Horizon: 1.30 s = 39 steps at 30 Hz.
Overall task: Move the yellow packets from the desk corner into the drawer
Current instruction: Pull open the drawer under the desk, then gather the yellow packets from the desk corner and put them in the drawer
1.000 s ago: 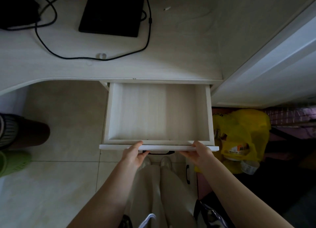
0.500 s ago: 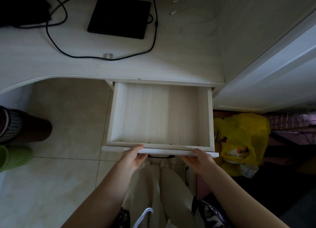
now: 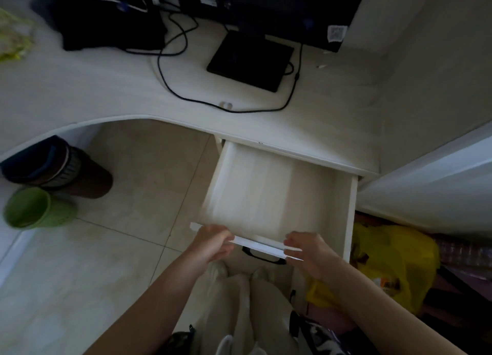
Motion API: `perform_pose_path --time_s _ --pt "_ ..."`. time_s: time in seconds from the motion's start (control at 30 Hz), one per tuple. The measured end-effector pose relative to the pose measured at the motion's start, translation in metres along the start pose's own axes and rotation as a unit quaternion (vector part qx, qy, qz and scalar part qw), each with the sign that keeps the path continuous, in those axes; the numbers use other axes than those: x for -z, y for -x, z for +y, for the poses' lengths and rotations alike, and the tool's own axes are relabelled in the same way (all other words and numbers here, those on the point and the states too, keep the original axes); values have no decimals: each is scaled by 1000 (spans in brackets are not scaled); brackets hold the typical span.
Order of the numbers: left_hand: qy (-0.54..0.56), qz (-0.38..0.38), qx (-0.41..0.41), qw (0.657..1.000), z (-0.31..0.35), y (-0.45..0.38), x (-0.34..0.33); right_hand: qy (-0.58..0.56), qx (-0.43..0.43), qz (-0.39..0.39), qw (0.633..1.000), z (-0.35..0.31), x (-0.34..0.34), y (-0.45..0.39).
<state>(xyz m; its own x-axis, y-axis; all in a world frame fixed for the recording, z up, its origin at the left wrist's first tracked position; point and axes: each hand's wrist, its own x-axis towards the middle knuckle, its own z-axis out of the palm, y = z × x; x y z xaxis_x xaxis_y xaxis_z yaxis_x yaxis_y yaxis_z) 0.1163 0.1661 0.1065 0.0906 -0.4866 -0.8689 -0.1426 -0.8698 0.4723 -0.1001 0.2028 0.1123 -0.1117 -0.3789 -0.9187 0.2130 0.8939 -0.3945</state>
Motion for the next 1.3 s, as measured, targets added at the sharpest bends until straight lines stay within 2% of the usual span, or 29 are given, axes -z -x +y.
perform_pose_path --time_s 0.13,0.23,0.37,0.5,0.6,0.7,0.87,1.0,1.13,1.3 --pt "-68 45 -113 990 2 10 31 163 71 30 984 -22 -44 -2" --pt "-147 98 -187 966 -1 16 58 283 136 37 949 -31 -84 1" --pt "-188 159 -234 940 -2 25 103 446 248 8 860 -35 -142 17" --pt "-224 211 -261 915 -4 34 163 539 330 -11 775 -35 -204 36" --pt "-261 243 -271 894 -8 37 214 608 370 -29 702 -32 -254 47" --pt "-275 269 -265 884 -13 36 263 648 388 -44 654 -29 -301 53" --pt "-296 303 -258 868 -21 34 330 673 410 -61 613 -37 -373 59" --pt "-303 335 -255 855 -14 30 381 662 428 -75 610 -54 -429 63" --pt "-301 358 -243 850 6 17 424 675 460 -72 572 -81 -478 61" --pt "-290 392 -242 839 42 -7 475 673 475 -95 559 -128 -543 42"
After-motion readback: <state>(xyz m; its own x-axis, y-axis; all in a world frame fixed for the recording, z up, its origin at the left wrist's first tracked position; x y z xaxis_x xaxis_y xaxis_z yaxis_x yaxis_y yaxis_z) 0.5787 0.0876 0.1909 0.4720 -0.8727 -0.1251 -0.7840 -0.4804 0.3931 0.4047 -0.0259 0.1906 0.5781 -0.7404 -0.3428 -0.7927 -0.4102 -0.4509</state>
